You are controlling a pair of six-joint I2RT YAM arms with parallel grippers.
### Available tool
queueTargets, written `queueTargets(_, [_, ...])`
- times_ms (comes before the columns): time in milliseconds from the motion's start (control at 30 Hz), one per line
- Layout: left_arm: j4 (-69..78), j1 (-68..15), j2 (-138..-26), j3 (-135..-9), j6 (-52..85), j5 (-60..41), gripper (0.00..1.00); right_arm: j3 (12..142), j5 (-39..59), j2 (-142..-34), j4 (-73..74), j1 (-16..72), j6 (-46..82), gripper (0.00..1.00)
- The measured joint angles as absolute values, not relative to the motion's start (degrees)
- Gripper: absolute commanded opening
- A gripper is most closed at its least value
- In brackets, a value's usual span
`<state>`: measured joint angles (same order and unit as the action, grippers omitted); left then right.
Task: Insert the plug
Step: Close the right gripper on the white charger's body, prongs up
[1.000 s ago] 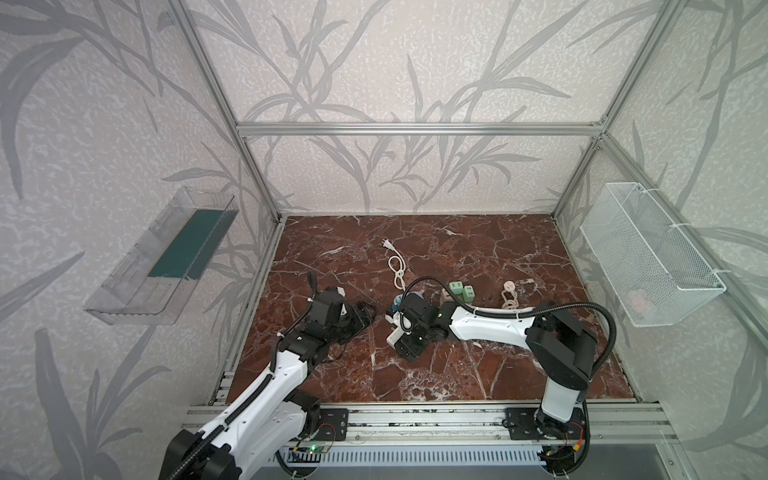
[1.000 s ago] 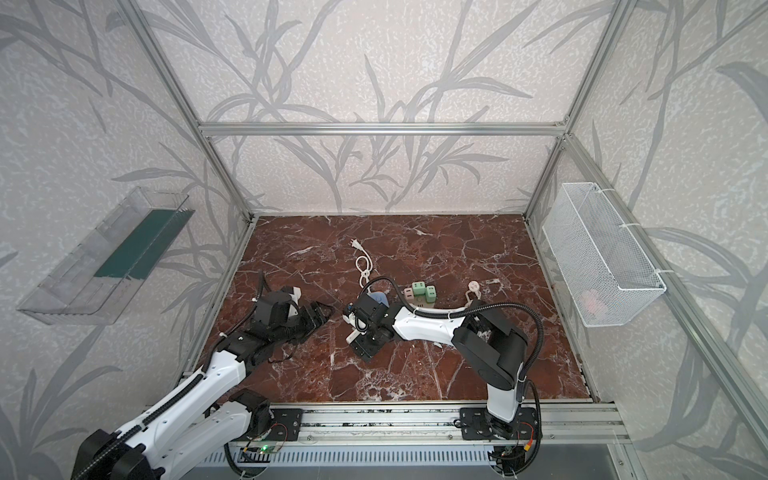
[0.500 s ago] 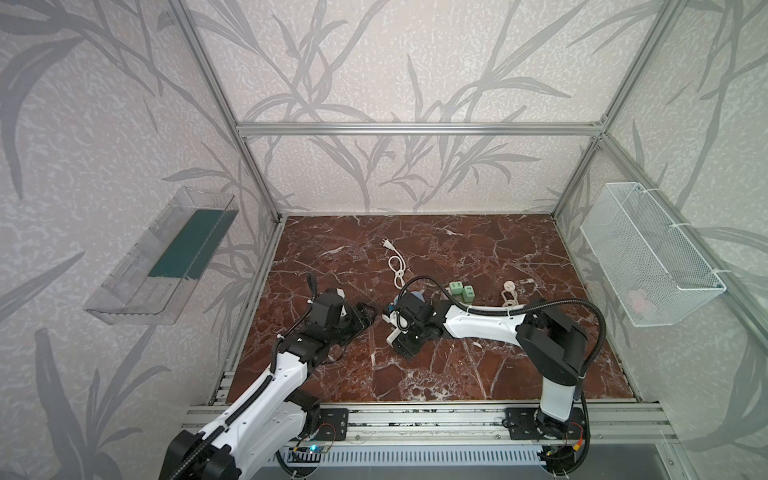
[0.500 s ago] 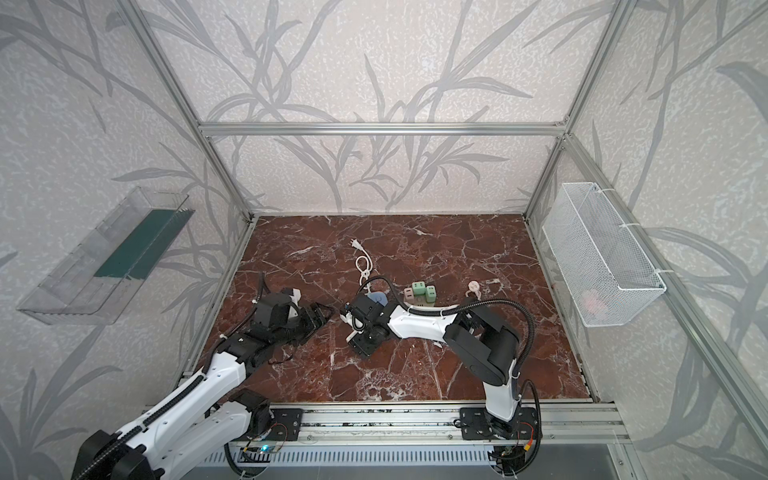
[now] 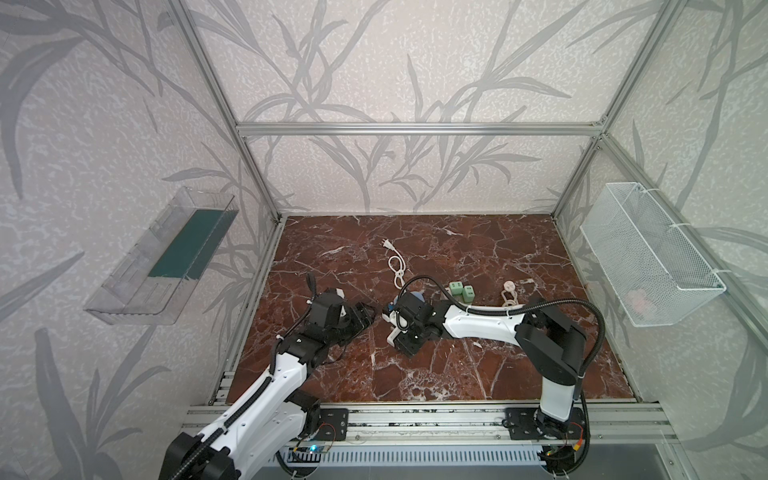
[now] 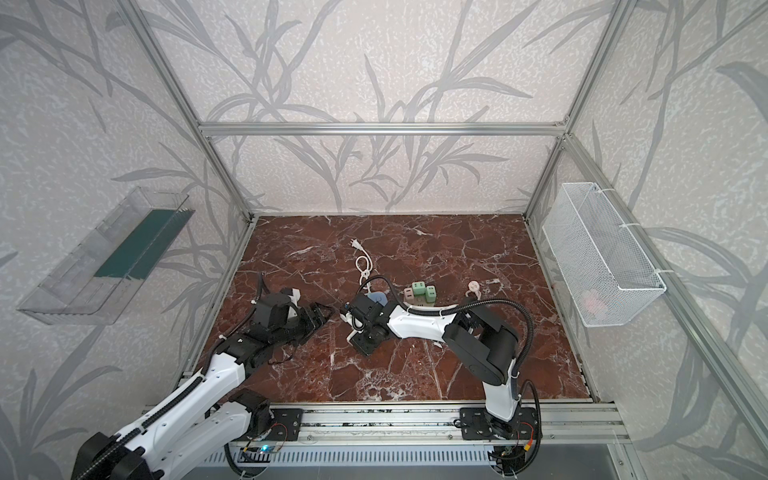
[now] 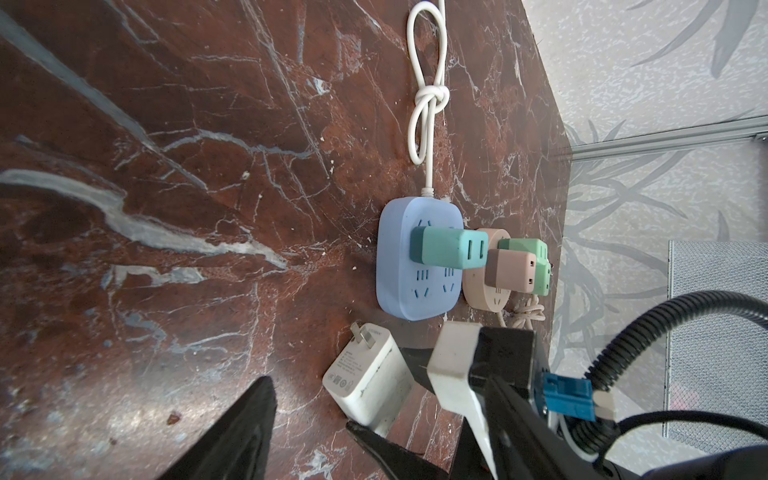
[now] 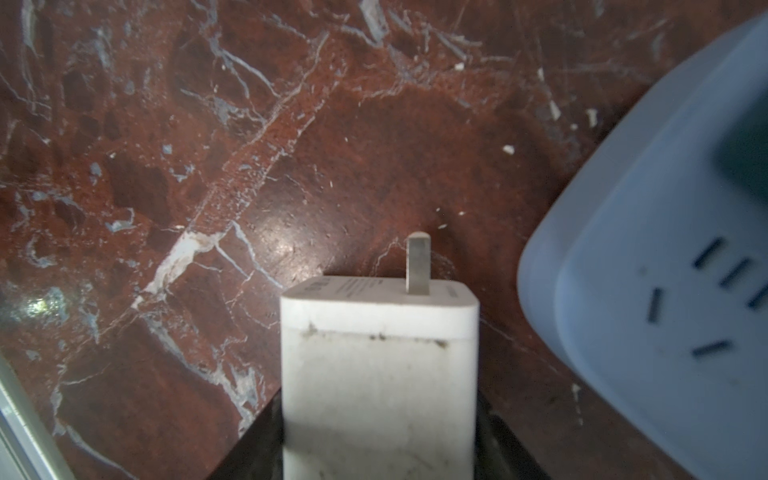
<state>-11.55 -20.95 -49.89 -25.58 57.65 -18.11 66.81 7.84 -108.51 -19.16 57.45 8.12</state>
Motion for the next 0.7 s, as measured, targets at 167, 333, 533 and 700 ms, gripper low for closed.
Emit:
queueTargets(167, [-11.6,-20.9,-49.4,-25.0,57.7,-18.1,0.77,67.1,7.9,-108.5,-19.7,57.5,8.6,0.00])
queueTargets(333, [-11.2,-20.9,-49.1,-24.7,57.9,-18.1,0.76,67.2,7.7,-108.1,-21.1,57.5,9.6,0.00])
queueTargets(533, [-10.2,-20.9,-51.7,-24.7,58.1,-18.4,0.75,66.5,7.4,-104.7,-23.9,57.5,10.7,0.00])
queueTargets(700, [-9.6,-20.9,-52.2,-24.7,58.4,-18.6,0.75,66.5,6.3,-100.5,-25.1,57.5,10.9,0.00])
